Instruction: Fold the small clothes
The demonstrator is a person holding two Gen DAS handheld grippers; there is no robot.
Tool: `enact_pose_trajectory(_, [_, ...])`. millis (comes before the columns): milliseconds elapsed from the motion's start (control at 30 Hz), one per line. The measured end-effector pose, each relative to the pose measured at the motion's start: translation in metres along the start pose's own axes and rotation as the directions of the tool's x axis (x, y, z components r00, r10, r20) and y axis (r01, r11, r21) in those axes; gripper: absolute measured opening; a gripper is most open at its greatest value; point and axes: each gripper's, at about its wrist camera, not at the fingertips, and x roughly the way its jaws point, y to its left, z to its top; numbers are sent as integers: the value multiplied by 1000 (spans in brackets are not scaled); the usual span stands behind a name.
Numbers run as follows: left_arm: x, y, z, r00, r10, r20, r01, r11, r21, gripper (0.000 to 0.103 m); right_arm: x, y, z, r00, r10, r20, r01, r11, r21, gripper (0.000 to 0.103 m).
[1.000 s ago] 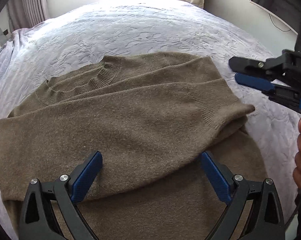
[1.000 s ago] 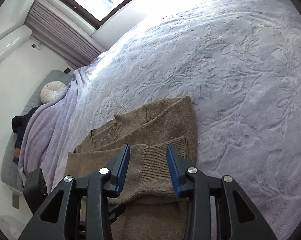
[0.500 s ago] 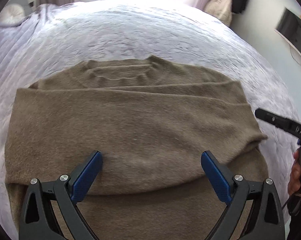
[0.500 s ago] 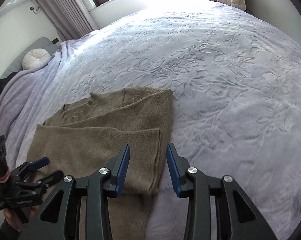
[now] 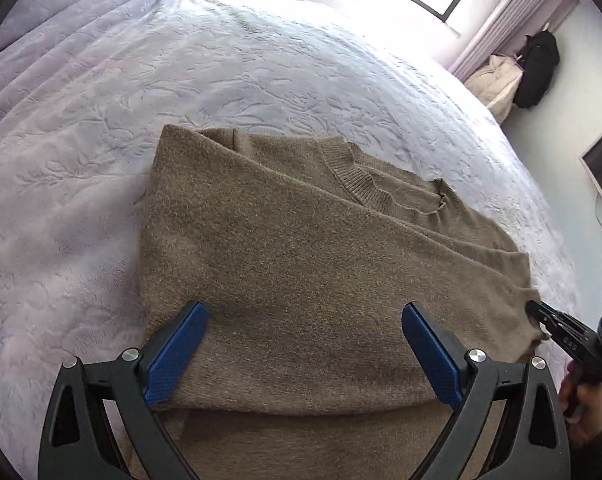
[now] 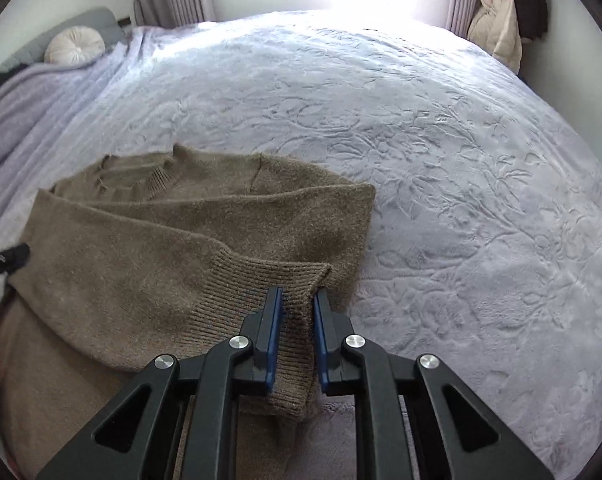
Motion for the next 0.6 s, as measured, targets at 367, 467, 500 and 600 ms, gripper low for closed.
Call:
enact_pose_trajectory(367, [-11,20,0,999,31,34,-31,999,15,99,-27,27,-4,992,-52,119,66,990,-121,5])
enact_pose_trajectory(467, [-15,31,2,999,36,33,-35,999,-30,99,-38,24,7,985,-35,171,53,993,-104,5])
enact_pose_trajectory(500, [-17,33,4,999,30,40,-28,998,-48,99,-39,23,12,982,-36,184,56,993,-102,5])
enact_pose_trajectory(600, [-21,33,12,998,10,67,-5,997,-78,99,-34,21,25,977,-65,203,86,992,-96,5])
